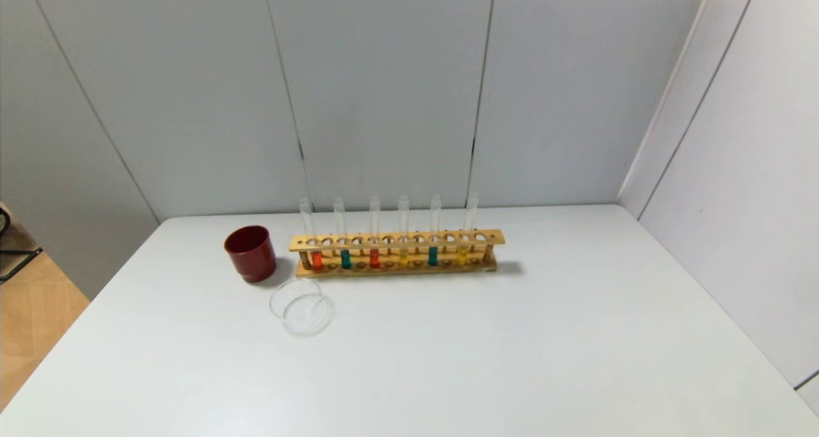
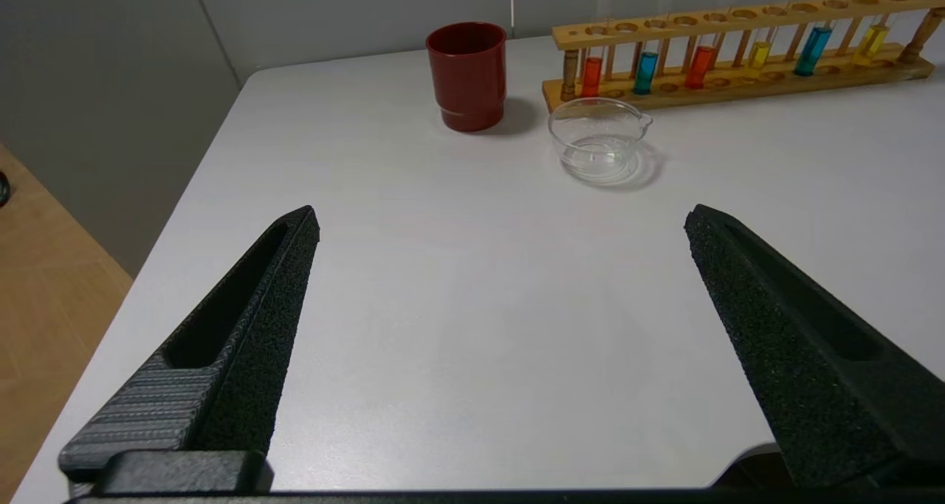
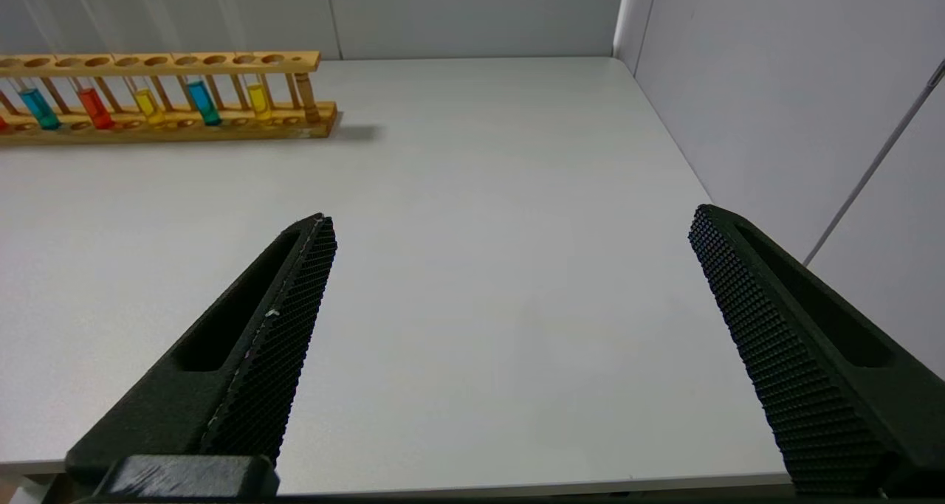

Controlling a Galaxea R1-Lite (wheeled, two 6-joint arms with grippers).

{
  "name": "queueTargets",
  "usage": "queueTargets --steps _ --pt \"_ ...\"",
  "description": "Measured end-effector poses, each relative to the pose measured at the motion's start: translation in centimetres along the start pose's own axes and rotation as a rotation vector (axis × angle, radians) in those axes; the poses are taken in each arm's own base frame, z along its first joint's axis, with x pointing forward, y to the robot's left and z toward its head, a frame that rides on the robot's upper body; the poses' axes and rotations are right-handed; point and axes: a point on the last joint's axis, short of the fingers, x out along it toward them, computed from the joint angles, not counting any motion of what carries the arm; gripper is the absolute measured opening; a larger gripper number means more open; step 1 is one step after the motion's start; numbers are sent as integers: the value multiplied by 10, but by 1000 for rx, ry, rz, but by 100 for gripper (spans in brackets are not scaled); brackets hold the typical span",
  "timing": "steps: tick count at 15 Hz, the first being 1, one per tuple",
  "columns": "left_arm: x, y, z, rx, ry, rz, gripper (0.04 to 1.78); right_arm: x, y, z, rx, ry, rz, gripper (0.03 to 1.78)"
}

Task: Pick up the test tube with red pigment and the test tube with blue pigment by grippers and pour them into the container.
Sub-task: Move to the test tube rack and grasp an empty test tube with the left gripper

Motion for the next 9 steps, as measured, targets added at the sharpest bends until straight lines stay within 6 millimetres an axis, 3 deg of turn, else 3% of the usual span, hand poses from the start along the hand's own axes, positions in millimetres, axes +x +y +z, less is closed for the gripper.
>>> queueTargets --steps 4,9 --pt "-10 0 25 2 -45 -24 175 0 0 0 0 0 0 175" --pt "-37 0 85 11 -121 -120 175 0 0 0 0 0 0 175"
